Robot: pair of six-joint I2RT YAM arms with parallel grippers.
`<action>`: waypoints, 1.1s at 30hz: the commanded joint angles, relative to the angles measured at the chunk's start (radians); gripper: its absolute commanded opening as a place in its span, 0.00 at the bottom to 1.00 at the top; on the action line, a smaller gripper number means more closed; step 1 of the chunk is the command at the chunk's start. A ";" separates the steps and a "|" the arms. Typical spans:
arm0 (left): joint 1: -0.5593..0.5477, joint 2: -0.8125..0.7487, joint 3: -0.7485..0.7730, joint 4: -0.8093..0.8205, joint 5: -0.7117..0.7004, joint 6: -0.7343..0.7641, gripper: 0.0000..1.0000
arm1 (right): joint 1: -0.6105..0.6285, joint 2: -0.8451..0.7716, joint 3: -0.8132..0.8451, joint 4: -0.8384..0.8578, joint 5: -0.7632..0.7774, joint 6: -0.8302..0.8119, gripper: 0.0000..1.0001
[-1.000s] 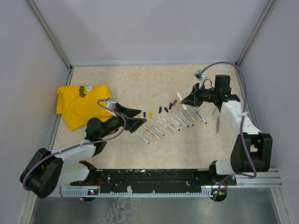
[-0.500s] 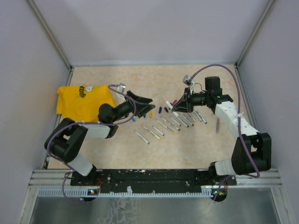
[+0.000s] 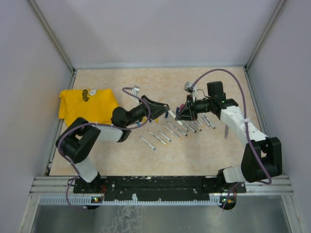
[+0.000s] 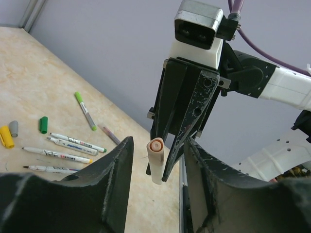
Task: Open the pen caps
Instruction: Pick up the pen from the center of the board, then open the pen cap from the pen.
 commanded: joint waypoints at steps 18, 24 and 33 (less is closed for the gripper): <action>-0.047 0.057 0.025 0.106 -0.026 -0.032 0.00 | 0.057 -0.008 -0.040 0.171 0.058 0.129 0.62; -0.050 0.067 0.040 0.114 -0.031 -0.032 0.00 | 0.093 0.006 -0.035 0.157 0.075 0.102 0.46; 0.131 0.057 0.125 0.155 -0.073 -0.071 0.00 | 0.107 0.058 0.006 0.052 0.053 0.029 0.00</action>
